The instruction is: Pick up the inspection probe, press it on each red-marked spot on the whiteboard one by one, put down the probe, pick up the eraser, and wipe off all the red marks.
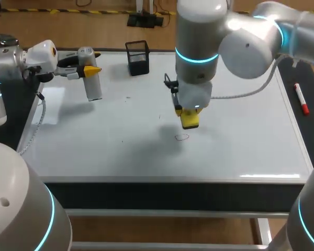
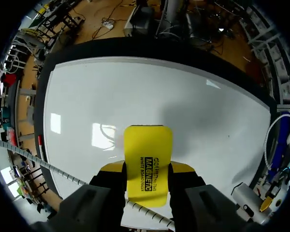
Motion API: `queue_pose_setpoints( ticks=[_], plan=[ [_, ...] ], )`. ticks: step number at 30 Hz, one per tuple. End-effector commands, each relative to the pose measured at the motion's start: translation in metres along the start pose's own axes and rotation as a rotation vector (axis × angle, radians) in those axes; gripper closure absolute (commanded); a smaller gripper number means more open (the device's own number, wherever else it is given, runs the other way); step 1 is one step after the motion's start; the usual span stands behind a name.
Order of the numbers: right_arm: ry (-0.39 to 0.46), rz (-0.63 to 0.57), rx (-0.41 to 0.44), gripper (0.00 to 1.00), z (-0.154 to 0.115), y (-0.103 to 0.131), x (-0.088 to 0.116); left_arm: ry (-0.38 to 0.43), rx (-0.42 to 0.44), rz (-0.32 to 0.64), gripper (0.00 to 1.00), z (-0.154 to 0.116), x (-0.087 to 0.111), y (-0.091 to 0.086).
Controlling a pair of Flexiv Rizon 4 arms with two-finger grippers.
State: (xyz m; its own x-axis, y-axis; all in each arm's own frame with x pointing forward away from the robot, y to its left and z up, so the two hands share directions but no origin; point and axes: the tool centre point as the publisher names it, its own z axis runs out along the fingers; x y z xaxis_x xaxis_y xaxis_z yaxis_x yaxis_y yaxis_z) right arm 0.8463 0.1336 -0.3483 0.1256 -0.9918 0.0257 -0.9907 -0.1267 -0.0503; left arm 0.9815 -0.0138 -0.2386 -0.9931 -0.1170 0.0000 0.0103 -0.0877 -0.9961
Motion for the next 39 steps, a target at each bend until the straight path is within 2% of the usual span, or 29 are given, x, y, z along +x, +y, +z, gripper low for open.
queue_pose_setpoints(
  ticks=[1, 4, 15, 23, 39],
  plan=[
    [-0.036, -0.016, -0.014, 1.0, 0.007, 0.007, -0.004, -0.001, 0.0, 0.001, 1.0, 0.0, 0.0, -0.001],
    [-0.058, -0.024, -0.037, 1.0, 0.011, 0.01, -0.013, -0.001, 0.0, 0.001, 1.0, 0.0, 0.0, -0.001],
    [-0.038, -0.079, -0.066, 1.0, 0.042, 0.012, -0.035, -0.001, 0.0, 0.001, 1.0, 0.0, 0.0, -0.001],
    [-0.053, -0.141, -0.043, 1.0, 0.057, 0.013, -0.04, -0.001, 0.0, 0.001, 1.0, 0.0, 0.0, -0.001],
    [-0.051, -0.156, -0.055, 1.0, 0.068, 0.013, -0.041, -0.001, 0.0, 0.001, 1.0, 0.0, 0.0, -0.001]
  ],
)
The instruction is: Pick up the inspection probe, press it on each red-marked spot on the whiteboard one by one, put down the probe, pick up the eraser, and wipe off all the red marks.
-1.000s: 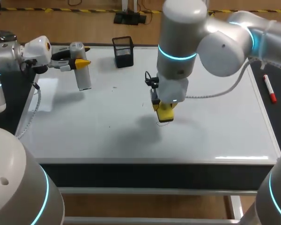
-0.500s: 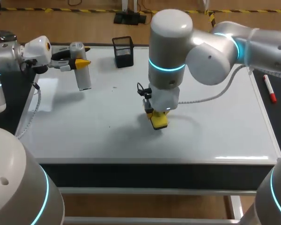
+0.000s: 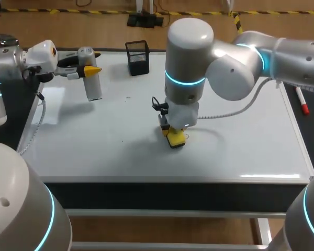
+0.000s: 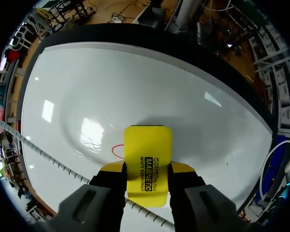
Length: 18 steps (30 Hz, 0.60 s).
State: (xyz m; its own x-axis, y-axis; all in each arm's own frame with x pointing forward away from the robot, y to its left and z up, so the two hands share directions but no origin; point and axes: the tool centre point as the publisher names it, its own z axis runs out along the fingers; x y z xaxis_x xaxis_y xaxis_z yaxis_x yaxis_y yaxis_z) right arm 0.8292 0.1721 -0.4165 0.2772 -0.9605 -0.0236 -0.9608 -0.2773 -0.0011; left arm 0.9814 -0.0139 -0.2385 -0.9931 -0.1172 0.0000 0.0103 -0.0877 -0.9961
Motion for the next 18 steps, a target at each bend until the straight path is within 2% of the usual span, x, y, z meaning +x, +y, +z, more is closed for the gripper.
queue_pose_setpoints(
  ticks=[1, 9, 18],
  plan=[
    [0.0, 0.001, -0.01, 1.0, 0.003, -0.003, 0.002, -0.001, 0.0, 0.001, 1.0, 0.0, 0.0, -0.001],
    [0.008, 0.005, -0.016, 1.0, 0.005, -0.003, 0.007, -0.001, 0.0, 0.001, 1.0, 0.0, 0.0, -0.001],
    [0.023, 0.033, -0.019, 1.0, 0.008, -0.006, 0.021, -0.001, 0.0, 0.001, 1.0, 0.0, 0.0, -0.001]
  ],
)
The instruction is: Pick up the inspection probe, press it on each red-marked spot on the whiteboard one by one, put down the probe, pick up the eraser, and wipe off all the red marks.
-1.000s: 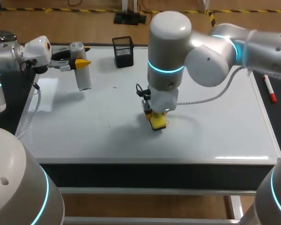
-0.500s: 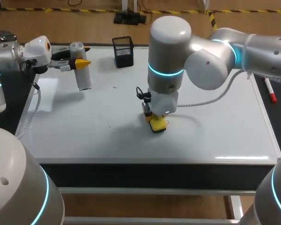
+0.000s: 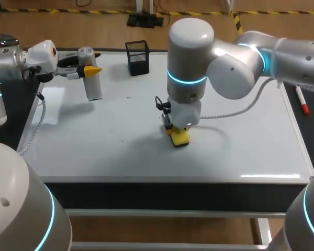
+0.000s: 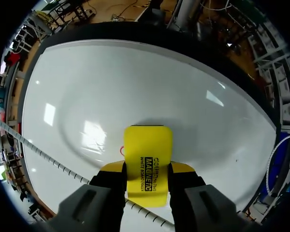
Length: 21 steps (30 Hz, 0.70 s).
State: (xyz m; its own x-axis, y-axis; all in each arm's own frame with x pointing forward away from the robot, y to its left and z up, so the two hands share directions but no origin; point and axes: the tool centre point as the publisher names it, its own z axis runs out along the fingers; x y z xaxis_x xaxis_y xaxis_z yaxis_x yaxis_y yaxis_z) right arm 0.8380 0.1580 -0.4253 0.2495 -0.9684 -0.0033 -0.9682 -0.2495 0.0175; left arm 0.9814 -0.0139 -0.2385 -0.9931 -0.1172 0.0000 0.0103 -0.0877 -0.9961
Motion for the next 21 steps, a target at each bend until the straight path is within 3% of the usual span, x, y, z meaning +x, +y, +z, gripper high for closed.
queue_pose_setpoints(
  ticks=[1, 21],
  plan=[
    [0.004, 0.009, -0.001, 1.0, -0.001, -0.002, 0.006, -0.001, 0.0, 0.001, 1.0, 0.0, 0.0, -0.001],
    [0.053, 0.14, 0.007, 1.0, 0.0, -0.014, 0.069, -0.001, 0.0, 0.001, 1.0, 0.0, 0.0, -0.001]
  ],
)
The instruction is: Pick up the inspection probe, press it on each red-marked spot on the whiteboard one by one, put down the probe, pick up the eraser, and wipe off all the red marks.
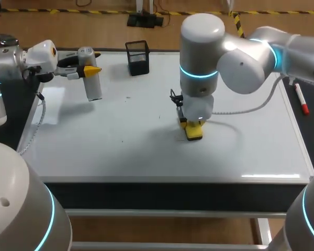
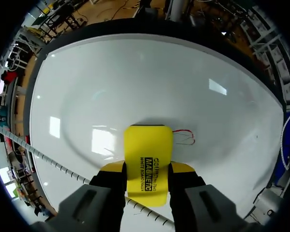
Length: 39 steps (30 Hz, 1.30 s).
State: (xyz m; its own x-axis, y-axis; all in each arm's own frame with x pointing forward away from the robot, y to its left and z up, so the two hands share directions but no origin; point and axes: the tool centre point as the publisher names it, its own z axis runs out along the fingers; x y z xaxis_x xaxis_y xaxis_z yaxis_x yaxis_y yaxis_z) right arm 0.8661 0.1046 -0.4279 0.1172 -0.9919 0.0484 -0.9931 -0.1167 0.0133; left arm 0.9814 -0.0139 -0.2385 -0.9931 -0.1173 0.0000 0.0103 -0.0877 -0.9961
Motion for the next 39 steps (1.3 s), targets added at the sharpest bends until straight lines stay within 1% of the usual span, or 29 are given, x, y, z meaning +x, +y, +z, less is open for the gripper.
queue_pose_setpoints(
  ticks=[1, 6, 10, 13, 16, 19, 23, 28, 30, 33, 39],
  plan=[
    [0.004, 0.008, 0.007, 1.0, -0.003, -0.002, 0.013, -0.001, 0.0, 0.001, 1.0, 0.0, 0.0, -0.001],
    [0.019, 0.042, 0.015, 1.0, -0.007, -0.006, 0.021, -0.001, 0.0, 0.001, 1.0, 0.0, 0.0, -0.001],
    [-0.008, 0.087, 0.022, 1.0, -0.031, -0.007, 0.023, -0.001, 0.0, 0.001, 1.0, 0.0, 0.0, -0.001],
    [-0.026, 0.08, 0.043, 1.0, -0.047, -0.005, 0.015, -0.001, 0.0, 0.001, 1.0, 0.0, 0.0, -0.001],
    [-0.041, 0.044, 0.056, 1.0, -0.054, -0.001, -0.001, -0.001, 0.0, 0.001, 1.0, 0.0, 0.0, -0.001],
    [-0.055, 0.005, 0.059, 1.0, -0.052, 0.003, -0.021, -0.001, 0.0, 0.001, 1.0, 0.0, 0.0, -0.001],
    [-0.045, -0.048, 0.064, 1.0, -0.045, 0.009, -0.05, -0.001, 0.0, 0.001, 1.0, 0.0, 0.0, -0.001],
    [-0.042, -0.1, 0.077, 1.0, -0.034, 0.019, -0.073, -0.001, 0.0, 0.001, 1.0, 0.0, 0.0, -0.001],
    [-0.045, -0.128, 0.086, 1.0, -0.03, 0.023, -0.079, -0.001, 0.0, 0.001, 1.0, 0.0, 0.0, -0.001],
    [-0.047, -0.139, 0.079, 1.0, -0.025, 0.026, -0.083, -0.001, 0.0, 0.001, 1.0, 0.0, 0.0, -0.001],
    [-0.053, -0.148, 0.045, 1.0, -0.013, 0.03, -0.082, -0.001, 0.0, 0.001, 1.0, 0.0, 0.0, -0.001]
  ],
)
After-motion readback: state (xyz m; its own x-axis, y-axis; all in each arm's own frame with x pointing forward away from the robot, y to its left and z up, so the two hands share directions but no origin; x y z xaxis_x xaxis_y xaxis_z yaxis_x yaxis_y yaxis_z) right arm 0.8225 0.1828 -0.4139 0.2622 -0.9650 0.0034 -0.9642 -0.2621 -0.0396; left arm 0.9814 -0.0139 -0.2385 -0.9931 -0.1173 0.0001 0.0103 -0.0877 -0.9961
